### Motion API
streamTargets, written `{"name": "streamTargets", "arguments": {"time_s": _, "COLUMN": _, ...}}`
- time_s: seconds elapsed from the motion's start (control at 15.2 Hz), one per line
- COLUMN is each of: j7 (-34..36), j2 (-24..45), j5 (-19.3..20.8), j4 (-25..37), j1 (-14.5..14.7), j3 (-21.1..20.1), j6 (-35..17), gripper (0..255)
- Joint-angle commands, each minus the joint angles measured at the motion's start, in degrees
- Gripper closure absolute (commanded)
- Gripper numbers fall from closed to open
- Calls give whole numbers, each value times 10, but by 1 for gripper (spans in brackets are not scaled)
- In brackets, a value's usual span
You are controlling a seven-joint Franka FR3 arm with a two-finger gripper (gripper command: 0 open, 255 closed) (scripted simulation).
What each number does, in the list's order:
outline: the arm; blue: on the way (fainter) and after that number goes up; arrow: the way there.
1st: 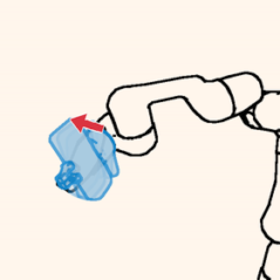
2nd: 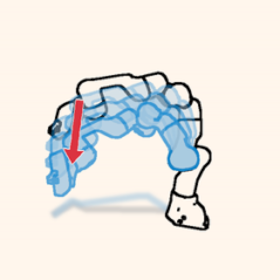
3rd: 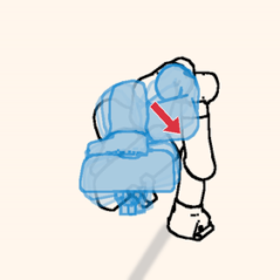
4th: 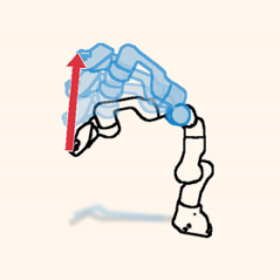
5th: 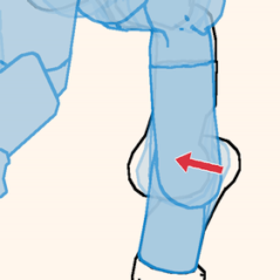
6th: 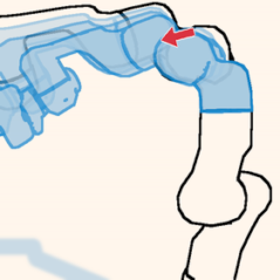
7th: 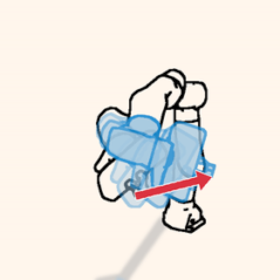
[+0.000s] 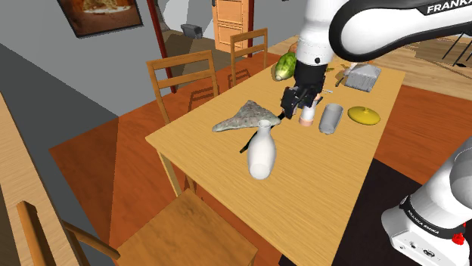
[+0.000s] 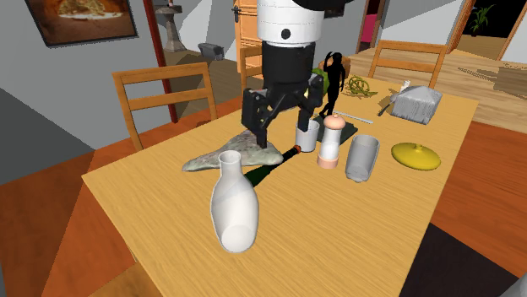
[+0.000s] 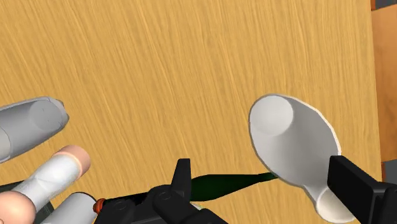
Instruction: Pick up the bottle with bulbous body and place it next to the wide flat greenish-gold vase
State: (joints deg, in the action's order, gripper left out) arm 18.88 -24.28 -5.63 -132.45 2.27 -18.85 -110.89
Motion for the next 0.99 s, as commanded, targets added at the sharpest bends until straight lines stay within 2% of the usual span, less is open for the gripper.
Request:
{"name": "streamTargets", "arguments": {"time_s": 0.0, "j7": 28, "j2": 41, "j5": 3, "j4": 21, "j1": 0, "j3": -20, "j6": -23, "gripper": 0}}
{"name": "streamTargets", "arguments": {"time_s": 0.4, "j7": 106, "j2": 158, "j5": 35, "j4": 93, "j1": 1, "j3": -68, "j6": -70, "gripper": 0}}
{"name": "streamTargets", "arguments": {"time_s": 0.92, "j7": 115, "j2": 183, "j5": 46, "j4": 58, "j1": 1, "j3": -71, "j6": -128, "gripper": 0}}
